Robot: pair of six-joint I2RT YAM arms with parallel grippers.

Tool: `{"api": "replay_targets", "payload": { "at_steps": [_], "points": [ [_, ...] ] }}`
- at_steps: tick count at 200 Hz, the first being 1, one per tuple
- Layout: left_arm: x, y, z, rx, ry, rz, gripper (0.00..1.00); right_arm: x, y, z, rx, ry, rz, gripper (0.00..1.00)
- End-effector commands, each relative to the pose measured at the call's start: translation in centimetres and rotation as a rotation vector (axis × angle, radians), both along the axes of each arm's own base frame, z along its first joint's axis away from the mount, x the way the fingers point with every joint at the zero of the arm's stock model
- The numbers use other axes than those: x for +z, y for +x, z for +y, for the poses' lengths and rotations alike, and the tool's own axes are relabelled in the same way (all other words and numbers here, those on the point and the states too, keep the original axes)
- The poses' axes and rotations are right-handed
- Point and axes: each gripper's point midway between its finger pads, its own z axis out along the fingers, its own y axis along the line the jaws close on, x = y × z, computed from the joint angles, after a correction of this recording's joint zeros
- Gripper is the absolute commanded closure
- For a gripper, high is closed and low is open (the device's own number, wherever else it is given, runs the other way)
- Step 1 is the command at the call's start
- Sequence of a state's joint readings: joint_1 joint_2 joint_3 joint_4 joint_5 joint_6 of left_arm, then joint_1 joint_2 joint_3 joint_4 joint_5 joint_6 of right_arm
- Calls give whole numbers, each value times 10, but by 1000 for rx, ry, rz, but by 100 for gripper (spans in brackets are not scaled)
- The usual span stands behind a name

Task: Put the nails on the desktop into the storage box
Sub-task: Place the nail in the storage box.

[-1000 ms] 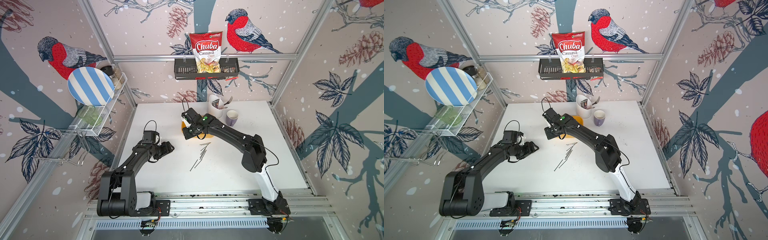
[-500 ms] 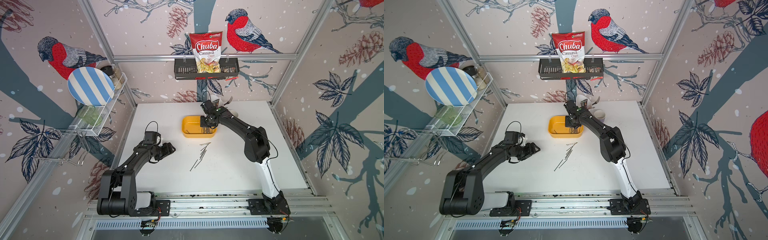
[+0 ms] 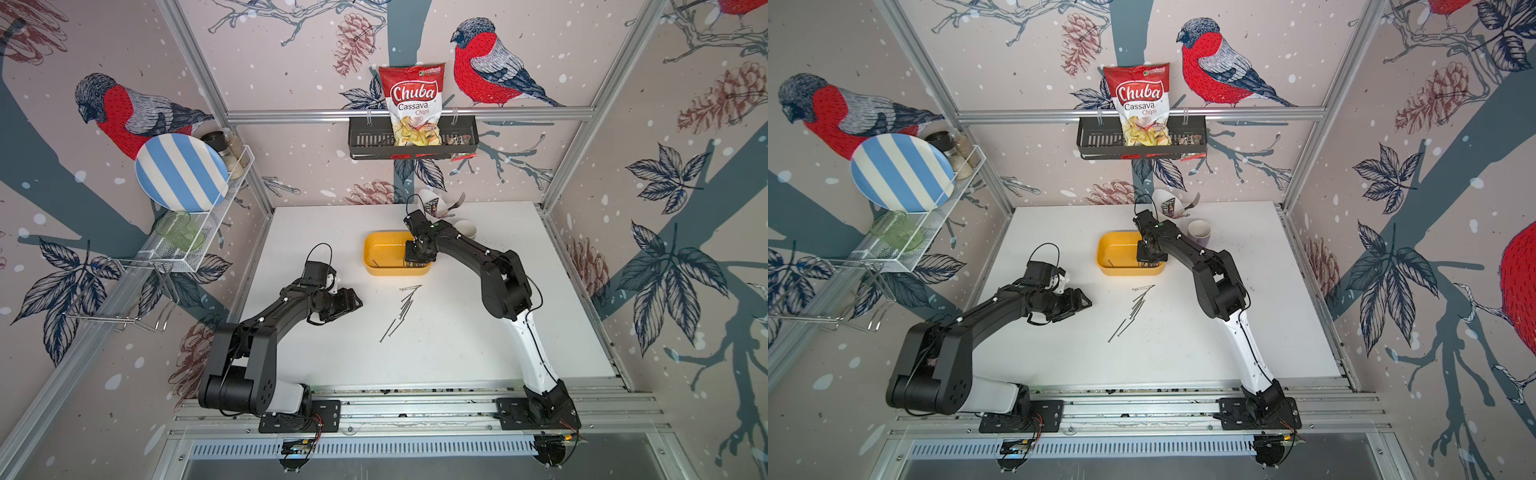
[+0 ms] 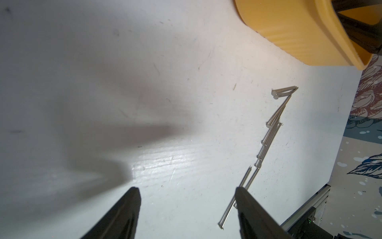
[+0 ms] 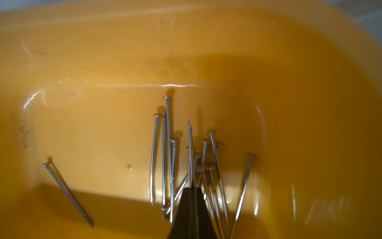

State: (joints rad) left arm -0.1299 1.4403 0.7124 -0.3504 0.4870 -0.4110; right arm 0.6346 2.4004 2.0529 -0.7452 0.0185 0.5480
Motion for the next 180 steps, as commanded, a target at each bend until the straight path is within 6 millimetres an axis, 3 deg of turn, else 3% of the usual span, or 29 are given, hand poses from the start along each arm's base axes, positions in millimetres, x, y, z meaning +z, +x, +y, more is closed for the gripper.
{"api": "replay_targets", "payload": {
  "at_steps": [1, 58, 90, 129, 158, 180],
  "points": [
    [4, 5, -5, -40, -7, -26, 25, 6, 1, 1, 1, 0, -17, 88],
    [10, 6, -13, -67, -8, -51, 25, 32, 3, 4, 18, 25, -57, 67],
    [18, 2, -20, -131, 22, -79, 26, 73, -1, 7, 34, 60, -123, 64],
    [26, -9, -41, -223, 64, -135, 27, 105, -30, 11, 74, 170, -150, 63],
    [23, -24, -61, -337, 121, -150, 29, 111, -59, 1, 79, 216, -139, 62],
    [18, -38, -75, -407, 157, -145, 37, 113, -78, -5, 84, 213, -139, 62]
  ]
}}
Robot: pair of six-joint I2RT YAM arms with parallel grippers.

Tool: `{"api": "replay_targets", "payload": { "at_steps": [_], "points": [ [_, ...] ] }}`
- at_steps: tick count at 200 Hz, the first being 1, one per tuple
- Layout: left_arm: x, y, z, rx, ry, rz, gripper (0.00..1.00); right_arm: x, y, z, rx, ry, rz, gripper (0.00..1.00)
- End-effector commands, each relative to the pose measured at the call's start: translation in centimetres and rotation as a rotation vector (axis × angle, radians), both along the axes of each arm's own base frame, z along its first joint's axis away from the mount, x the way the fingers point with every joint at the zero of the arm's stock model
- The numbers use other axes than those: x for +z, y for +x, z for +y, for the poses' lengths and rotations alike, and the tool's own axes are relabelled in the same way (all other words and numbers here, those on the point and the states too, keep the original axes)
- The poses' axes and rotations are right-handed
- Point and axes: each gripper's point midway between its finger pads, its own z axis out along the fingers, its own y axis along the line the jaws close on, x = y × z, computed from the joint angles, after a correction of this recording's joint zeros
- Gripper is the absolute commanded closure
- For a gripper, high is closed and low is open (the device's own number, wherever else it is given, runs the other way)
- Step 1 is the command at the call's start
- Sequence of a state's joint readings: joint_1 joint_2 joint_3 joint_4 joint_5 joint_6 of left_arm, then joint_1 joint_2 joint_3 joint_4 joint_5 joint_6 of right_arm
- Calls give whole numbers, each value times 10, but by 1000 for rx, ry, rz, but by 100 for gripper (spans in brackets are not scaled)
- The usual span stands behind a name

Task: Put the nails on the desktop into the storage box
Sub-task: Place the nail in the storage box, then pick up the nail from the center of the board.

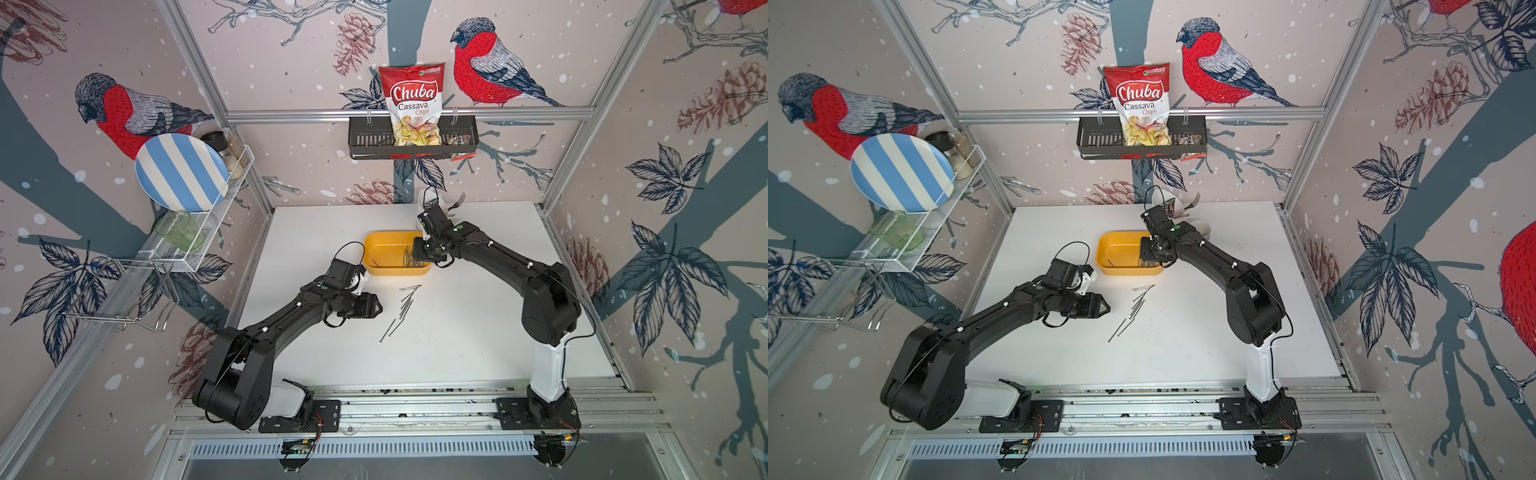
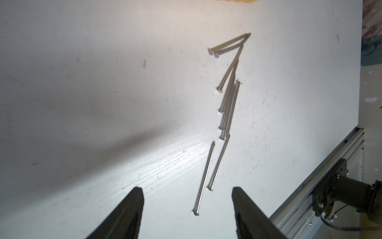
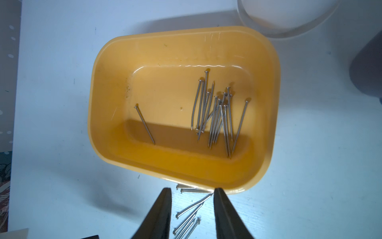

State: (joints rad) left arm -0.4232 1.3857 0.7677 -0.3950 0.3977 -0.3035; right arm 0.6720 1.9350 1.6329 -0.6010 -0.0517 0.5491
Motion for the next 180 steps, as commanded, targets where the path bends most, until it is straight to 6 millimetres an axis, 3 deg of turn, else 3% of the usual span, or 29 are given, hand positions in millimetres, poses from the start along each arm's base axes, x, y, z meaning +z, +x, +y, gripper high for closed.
{"api": "replay_targets", "payload": {
  "at_steps": [1, 32, 122, 180],
  "points": [
    [-5, -10, -5, -62, 75, -15, 37, 10, -13, 5, 16, 48, -26, 62],
    [-19, -24, -18, -148, 192, -1, 40, 7, -30, 1, 17, 47, -22, 61],
    [-39, -48, -29, -201, 341, 31, 47, 7, -49, -8, -1, 41, -36, 61],
    [-45, -66, -18, -125, 352, 72, 49, 9, -57, -13, 18, 33, -35, 61]
  ]
}}
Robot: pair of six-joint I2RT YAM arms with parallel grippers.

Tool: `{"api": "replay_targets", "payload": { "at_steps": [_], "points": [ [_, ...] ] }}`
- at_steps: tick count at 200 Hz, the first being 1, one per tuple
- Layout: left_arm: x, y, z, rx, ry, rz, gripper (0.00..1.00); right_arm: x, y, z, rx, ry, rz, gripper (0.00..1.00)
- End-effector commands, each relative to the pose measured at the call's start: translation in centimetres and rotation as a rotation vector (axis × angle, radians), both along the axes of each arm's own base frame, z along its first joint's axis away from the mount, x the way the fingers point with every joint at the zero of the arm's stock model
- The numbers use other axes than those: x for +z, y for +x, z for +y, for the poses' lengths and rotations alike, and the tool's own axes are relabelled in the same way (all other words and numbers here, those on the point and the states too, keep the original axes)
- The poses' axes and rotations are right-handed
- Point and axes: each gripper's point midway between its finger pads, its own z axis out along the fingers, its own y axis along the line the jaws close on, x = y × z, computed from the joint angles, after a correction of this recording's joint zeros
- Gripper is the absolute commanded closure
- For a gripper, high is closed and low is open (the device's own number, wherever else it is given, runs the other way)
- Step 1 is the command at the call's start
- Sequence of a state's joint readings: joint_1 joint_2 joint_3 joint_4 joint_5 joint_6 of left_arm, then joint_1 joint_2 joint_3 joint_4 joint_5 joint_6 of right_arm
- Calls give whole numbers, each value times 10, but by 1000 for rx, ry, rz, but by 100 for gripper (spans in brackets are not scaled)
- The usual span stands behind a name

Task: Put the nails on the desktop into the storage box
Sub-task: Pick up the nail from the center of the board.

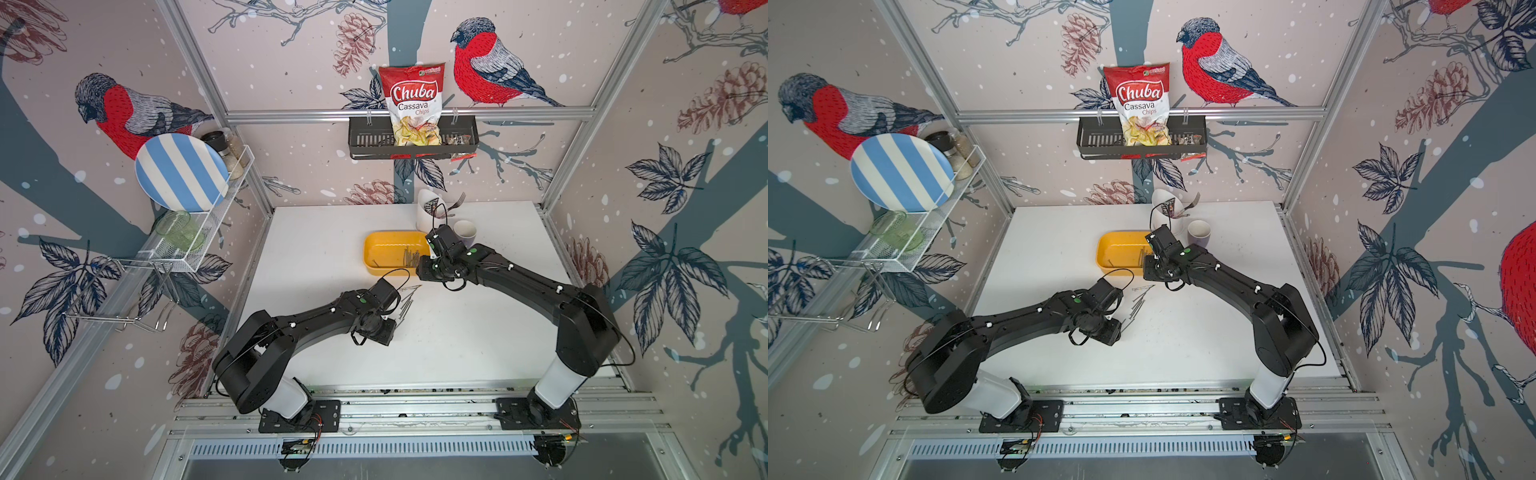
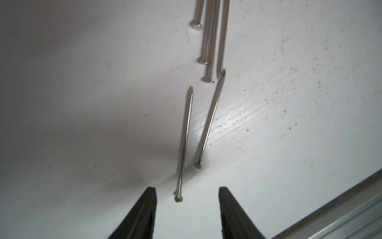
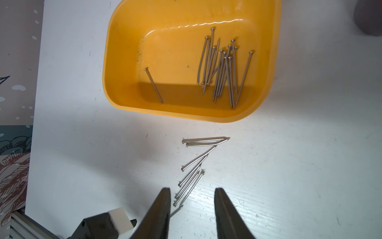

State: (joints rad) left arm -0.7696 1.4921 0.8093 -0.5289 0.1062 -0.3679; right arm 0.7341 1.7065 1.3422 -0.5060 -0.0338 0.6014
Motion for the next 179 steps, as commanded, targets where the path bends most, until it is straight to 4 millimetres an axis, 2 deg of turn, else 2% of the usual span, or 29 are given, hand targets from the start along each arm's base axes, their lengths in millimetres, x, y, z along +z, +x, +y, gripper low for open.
{"api": "replay_targets", "payload": {
  "at_steps": [1, 43, 67, 115, 154, 179],
  "points": [
    [-6, -7, 11, 58, 31, 24, 49, 5, 1, 1, 11, 1, -21, 61],
    [-19, -9, 22, 86, 108, 43, 51, 18, 12, -10, 55, -17, -35, 60],
    [-25, -8, 22, 75, 142, 51, 54, 28, 19, -21, 47, -6, -56, 60],
    [-36, -8, 20, 26, 228, 62, 59, 36, 24, -40, 30, 15, -66, 60],
    [-48, -10, 20, 32, 265, 84, 68, 46, 35, -52, 23, 28, -81, 59],
    [-53, -11, 17, 43, 267, 101, 73, 48, 41, -54, 30, 32, -80, 58]
  ]
}}
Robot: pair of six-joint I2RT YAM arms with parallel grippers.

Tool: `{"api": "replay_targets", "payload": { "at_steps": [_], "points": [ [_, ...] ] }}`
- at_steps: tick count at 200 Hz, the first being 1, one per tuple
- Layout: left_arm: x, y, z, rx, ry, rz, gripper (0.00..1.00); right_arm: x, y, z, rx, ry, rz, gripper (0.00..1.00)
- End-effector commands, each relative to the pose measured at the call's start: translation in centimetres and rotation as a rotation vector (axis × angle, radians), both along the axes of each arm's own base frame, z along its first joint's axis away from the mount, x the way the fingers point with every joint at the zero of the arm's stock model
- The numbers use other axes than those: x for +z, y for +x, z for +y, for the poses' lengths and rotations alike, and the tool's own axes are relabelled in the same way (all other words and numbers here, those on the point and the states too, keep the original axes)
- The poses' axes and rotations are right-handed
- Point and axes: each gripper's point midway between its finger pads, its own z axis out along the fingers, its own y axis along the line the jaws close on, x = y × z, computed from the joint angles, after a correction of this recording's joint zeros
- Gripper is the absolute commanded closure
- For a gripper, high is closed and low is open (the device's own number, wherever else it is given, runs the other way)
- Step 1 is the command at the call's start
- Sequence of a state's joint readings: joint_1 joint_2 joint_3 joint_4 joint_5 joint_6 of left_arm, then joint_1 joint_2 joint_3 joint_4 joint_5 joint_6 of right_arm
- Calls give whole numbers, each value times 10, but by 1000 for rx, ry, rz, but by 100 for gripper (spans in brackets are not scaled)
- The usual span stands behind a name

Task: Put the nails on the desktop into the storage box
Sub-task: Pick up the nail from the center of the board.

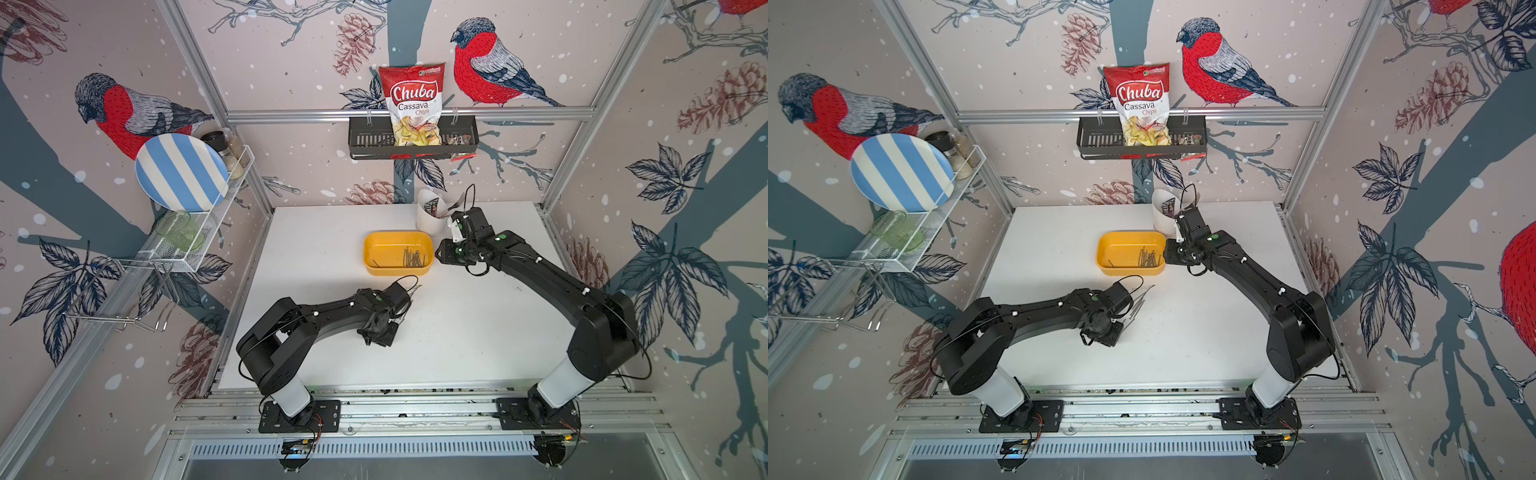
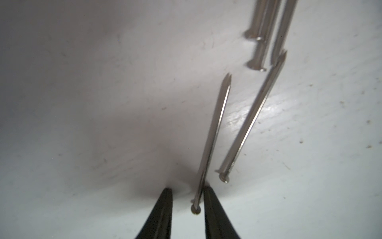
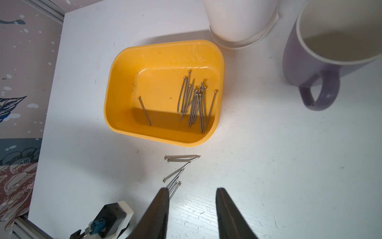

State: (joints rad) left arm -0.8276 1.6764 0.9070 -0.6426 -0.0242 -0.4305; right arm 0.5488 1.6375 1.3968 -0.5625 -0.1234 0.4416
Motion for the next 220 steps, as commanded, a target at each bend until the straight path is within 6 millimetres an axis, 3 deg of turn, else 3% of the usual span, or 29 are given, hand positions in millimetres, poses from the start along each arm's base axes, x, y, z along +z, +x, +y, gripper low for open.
{"api": "replay_targets", "payload": {
  "at_steps": [1, 64, 72, 97, 126, 149, 190, 220],
  "points": [
    [-24, -7, 5, 21, 39, 42, 74, 5, 1, 1, 34, 4, -2, 59],
    [-29, -9, 3, 51, 37, 63, 92, 6, 11, 7, 63, 21, -3, 57],
    [-30, -10, 3, 57, 37, 67, 100, 7, 13, 7, 66, 24, -5, 53],
    [-29, -12, 3, 77, 25, 73, 100, 11, 19, 8, 71, 44, -14, 34],
    [-20, -11, 0, 98, 2, 75, 100, 15, 25, 10, 79, 88, -21, 27],
    [-2, -1, -4, 135, -55, 63, 100, 15, 29, 17, 100, 120, -19, 22],
    [56, 22, -17, 176, -248, -6, 100, 11, 34, 30, 83, 183, 22, 19],
    [91, 31, -25, 140, -390, -35, 100, 22, 31, 40, 65, 232, 30, 19]
  ]
}}
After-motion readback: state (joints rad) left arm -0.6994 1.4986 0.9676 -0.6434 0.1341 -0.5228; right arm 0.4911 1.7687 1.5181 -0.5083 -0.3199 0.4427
